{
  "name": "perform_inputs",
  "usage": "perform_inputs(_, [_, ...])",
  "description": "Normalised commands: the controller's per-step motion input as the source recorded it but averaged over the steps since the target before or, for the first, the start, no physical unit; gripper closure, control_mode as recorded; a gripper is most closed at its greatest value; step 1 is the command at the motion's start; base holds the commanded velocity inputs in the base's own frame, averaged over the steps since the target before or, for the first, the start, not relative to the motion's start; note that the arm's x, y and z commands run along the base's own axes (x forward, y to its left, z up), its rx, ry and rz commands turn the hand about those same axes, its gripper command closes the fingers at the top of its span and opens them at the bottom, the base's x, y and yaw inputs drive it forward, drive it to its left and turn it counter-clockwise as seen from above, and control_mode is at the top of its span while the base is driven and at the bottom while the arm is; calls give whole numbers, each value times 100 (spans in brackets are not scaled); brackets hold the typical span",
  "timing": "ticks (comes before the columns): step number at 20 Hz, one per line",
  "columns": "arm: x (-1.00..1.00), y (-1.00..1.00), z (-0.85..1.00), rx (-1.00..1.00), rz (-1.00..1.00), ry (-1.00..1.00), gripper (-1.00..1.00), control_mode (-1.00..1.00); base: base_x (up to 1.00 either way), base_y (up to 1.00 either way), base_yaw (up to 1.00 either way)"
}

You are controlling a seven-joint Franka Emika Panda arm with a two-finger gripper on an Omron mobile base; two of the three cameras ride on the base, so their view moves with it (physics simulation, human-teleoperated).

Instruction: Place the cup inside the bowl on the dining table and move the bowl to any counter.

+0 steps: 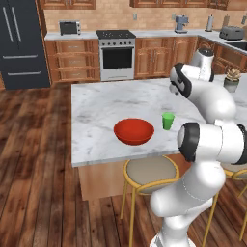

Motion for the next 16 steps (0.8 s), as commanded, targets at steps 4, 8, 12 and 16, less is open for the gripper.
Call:
perform_inputs(4, [14,-7,0,0,0,-7,-100,-100,0,0,0])
perform_inputs(8, [1,-9,0,0,0,-3,-100,-100,0,0,0])
perform_inputs(12, [0,-12,0,0,0,0,-100,-100,0,0,0])
perform_inputs(16, [0,-7,-1,0,0,0,-100,-100,0,0,0])
